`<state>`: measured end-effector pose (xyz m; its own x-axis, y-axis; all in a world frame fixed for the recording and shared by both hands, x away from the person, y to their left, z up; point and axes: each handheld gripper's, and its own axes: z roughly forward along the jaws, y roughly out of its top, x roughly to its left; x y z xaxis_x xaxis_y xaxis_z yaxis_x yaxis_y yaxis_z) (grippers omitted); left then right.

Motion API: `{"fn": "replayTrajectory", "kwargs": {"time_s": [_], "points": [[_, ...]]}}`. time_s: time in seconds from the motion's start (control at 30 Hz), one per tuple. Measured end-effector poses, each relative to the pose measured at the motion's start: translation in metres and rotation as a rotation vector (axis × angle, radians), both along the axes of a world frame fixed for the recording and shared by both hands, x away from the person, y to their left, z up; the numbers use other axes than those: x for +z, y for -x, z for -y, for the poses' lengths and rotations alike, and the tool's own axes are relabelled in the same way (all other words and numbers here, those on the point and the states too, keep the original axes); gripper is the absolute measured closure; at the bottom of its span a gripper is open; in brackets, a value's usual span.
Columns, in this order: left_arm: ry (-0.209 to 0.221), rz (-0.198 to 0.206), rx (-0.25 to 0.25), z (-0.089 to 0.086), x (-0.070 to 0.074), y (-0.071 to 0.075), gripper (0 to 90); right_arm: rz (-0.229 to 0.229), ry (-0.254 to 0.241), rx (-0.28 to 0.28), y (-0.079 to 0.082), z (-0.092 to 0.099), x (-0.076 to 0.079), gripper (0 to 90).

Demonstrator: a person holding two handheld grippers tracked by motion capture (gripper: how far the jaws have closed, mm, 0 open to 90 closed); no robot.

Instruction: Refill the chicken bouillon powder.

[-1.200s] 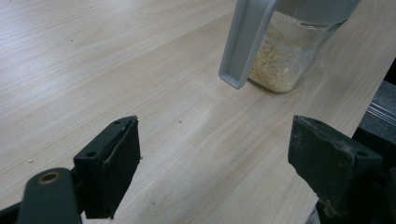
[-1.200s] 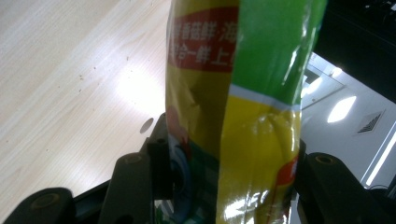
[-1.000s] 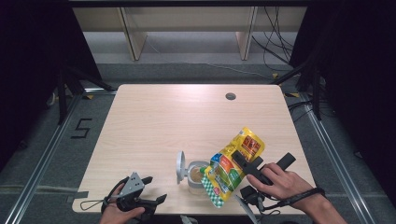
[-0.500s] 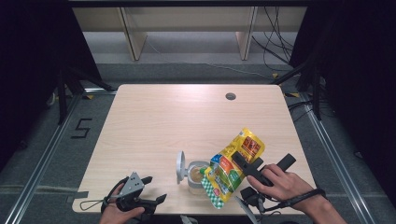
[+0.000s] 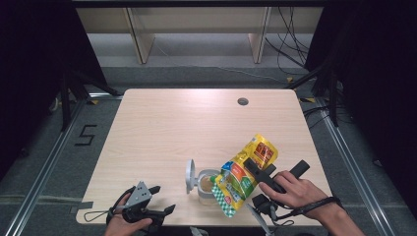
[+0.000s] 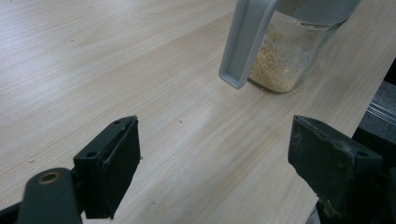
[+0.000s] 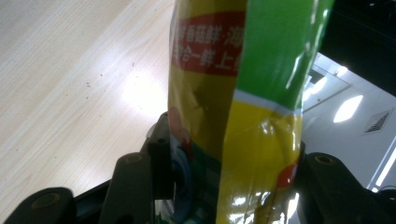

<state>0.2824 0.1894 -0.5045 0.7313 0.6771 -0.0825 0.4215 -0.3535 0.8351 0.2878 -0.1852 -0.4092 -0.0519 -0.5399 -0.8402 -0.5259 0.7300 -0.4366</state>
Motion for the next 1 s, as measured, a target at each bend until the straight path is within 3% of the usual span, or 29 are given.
{"fn": "replayTrajectory", "kwargs": {"time_s": [0.93,1.0], "points": [[0.006,-0.002,-0.001,0.0004,-0.0002,0.0002,16.6,-0.003,0.024,-0.009,-0.0087,-0.0046,-0.0015,55.1],[0.022,-0.004,0.003,0.0014,-0.0004,0.0008,16.6,-0.001,0.025,-0.007,-0.0094,-0.0049,-0.0012,55.1]]}}
